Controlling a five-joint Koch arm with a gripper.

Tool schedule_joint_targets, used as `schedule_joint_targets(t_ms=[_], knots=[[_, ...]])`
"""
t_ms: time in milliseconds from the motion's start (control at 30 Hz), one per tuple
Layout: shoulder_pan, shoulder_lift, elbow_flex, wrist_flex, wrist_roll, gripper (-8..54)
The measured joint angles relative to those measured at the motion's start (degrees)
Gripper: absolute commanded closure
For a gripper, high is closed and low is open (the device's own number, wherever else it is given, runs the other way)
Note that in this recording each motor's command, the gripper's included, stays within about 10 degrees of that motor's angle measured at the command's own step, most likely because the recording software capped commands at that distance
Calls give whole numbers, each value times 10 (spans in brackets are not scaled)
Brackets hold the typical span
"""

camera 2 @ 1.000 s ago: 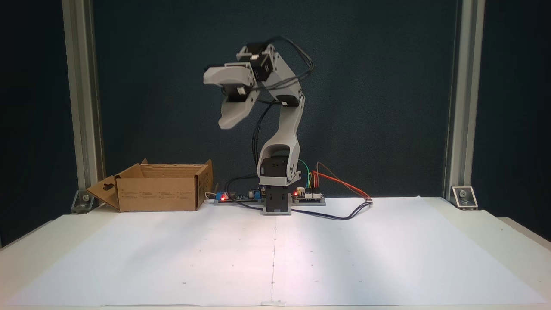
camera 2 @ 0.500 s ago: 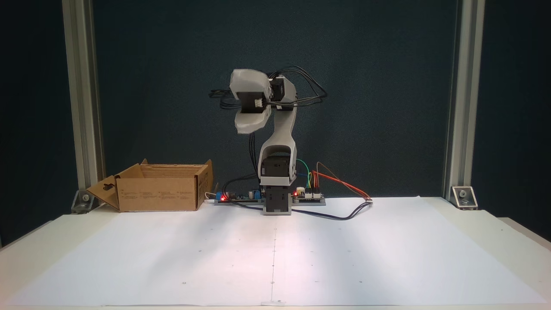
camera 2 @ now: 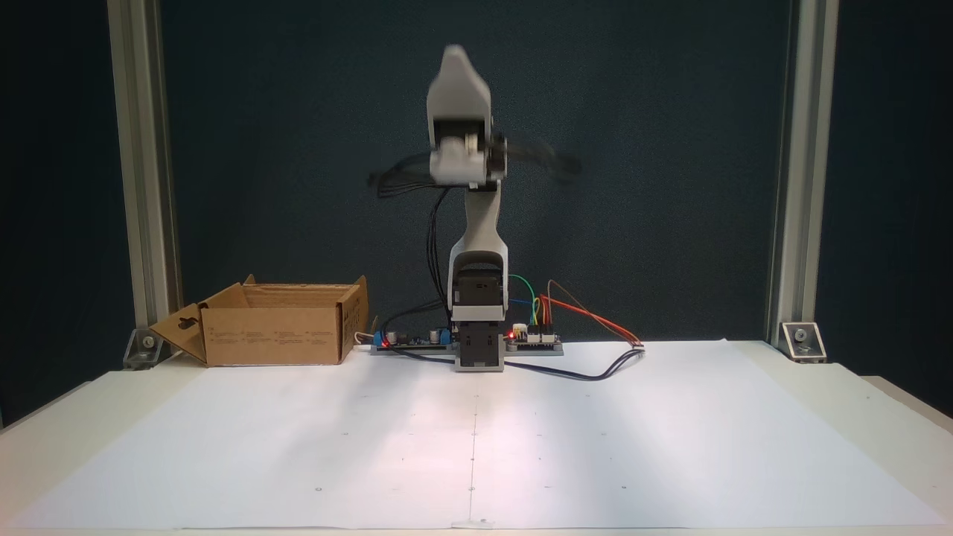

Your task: Grasp a green dice and put it in the bin.

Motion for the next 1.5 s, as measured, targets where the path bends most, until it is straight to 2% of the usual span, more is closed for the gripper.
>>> schedule_joint_targets(t_ms=[767,1500], knots=[[1,0,441,-496,-4,13],[1,0,476,-502,-8,7]])
